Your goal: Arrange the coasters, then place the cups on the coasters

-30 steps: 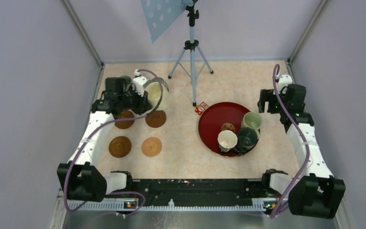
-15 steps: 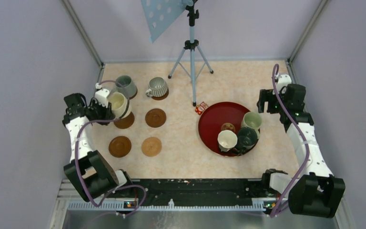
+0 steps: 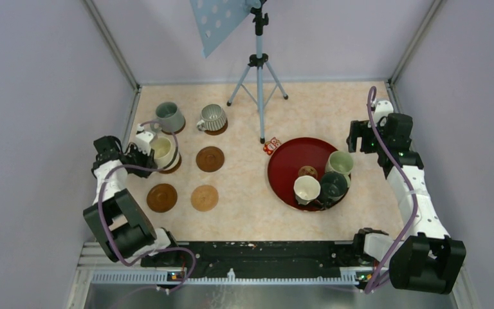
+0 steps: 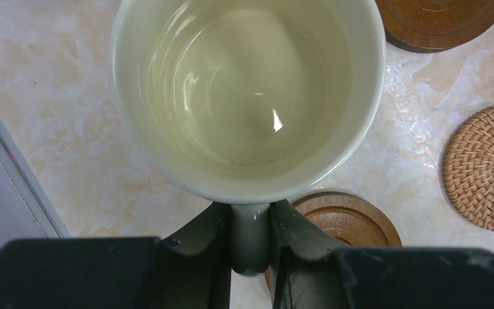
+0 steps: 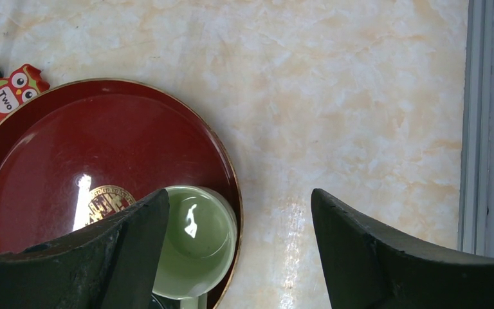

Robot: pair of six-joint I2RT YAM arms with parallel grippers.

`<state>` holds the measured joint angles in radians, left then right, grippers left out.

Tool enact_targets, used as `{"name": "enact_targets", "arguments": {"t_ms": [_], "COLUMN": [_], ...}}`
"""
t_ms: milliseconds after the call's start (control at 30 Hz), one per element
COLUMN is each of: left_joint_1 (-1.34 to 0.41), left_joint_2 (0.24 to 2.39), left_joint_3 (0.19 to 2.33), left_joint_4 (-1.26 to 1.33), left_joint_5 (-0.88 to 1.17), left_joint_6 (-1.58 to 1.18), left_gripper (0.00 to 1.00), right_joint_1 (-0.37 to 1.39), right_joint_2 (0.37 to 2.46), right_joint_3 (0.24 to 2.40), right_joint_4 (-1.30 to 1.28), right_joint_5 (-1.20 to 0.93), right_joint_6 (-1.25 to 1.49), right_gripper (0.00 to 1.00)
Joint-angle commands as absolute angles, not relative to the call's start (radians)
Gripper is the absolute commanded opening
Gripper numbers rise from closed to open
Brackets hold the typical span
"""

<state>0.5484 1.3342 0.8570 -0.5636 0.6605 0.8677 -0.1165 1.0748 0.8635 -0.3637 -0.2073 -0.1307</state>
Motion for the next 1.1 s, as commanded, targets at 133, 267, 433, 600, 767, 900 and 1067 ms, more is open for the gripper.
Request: {"name": "enact_targets", "arguments": {"t_ms": [133,267,433,600,767,900,1067], "left_joint_1": [0.554,0.554,0.553,0.553,0.554,0.554,0.555], "left_joint_2": [1.385,1.414,1.444,1.474,1.508,1.525,1.517], "left_joint_3": [0.873,0.869,0.861,0.866,0.873,0.885,0.896], "left_joint_4": [-0.407,-0.405,-0.401,-0.395,-0.392,-0.409,-0.438], "left_joint_5": [0.708,0.698,0.698,0.688,0.674,0.658,0.665], "left_joint_6": [0.891,0.905,0.916,0.917,0.921,0.928,0.949], "left_gripper": [0.0,0.0,0.0,0.0,0.0,0.07,0.27], "right_joint_1": [-0.124,-0.124,-0.124,-0.124,-0.124,-0.124,-0.124], "right_joint_2": [1.074,1.074,1.075,1.078,1.077,1.077,1.077], "right_joint_3": [0.864,0.864,0.864,0.864,0.864,0.864,0.864], "right_joint_4": [-0.345,-0.346,-0.347,-0.346,-0.346,-0.346,-0.346], "right_joint_5": [-0.216,-0.215,-0.215,-0.215,-0.213,-0.213,-0.215], "right_joint_6": [-0.143,-0.144,-0.144,-0.145,-0.146,-0.146,-0.147], "right_gripper": [0.8,0.8,0.8,0.8,0.8,0.8,0.8]}}
